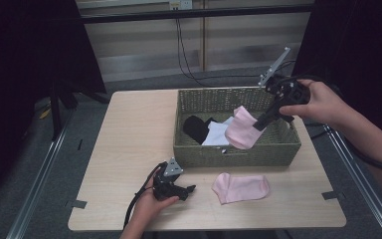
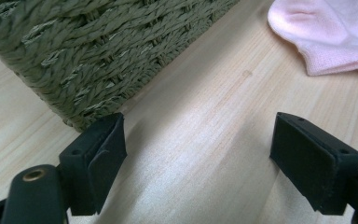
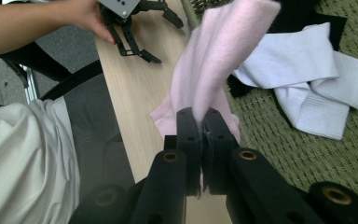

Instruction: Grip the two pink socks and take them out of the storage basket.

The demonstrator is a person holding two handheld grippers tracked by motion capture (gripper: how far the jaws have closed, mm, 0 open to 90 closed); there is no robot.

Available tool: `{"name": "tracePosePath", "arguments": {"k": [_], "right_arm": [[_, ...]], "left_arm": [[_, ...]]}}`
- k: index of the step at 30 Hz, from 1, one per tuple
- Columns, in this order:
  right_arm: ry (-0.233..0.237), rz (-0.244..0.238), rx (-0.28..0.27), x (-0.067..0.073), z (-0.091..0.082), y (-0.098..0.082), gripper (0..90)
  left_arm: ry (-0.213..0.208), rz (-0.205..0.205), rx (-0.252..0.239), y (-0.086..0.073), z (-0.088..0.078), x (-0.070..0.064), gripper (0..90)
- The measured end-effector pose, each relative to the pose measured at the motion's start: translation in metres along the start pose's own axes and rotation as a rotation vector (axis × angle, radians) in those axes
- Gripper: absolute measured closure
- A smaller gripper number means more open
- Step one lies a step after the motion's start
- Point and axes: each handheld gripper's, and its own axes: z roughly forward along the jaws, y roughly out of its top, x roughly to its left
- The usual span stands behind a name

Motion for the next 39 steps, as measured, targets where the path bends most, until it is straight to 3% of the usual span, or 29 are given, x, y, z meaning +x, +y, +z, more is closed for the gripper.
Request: {"name": "tracePosePath", "arguments": {"k": [10, 17, 20, 27, 39], "right_arm": [[0.03, -0.045, 0.026, 0.016, 0.016, -0.005, 86.9], [0.063, -0.068, 0.046, 0.023, 0.037, -0.01, 86.0], [0.096, -0.099, 0.038, 0.026, 0.049, -0.013, 73.5], [0.073, -0.103, 0.042, 0.031, 0.065, -0.021, 58.2], [0.032, -0.09, 0.009, 0.022, 0.079, -0.048, 47.0]], "left_arm": [[0.0, 0.0, 0.0, 0.0, 0.0, 0.0, 17.6], [0.0, 0.001, 0.0, 0.0, 0.0, 0.0, 17.6], [0.0, 0.0, 0.0, 0.0, 0.0, 0.0, 17.6], [0.001, -0.001, -0.003, 0.0, 0.0, 0.0, 17.6], [0.0, 0.006, 0.005, 0.0, 0.0, 0.0, 17.6]]}}
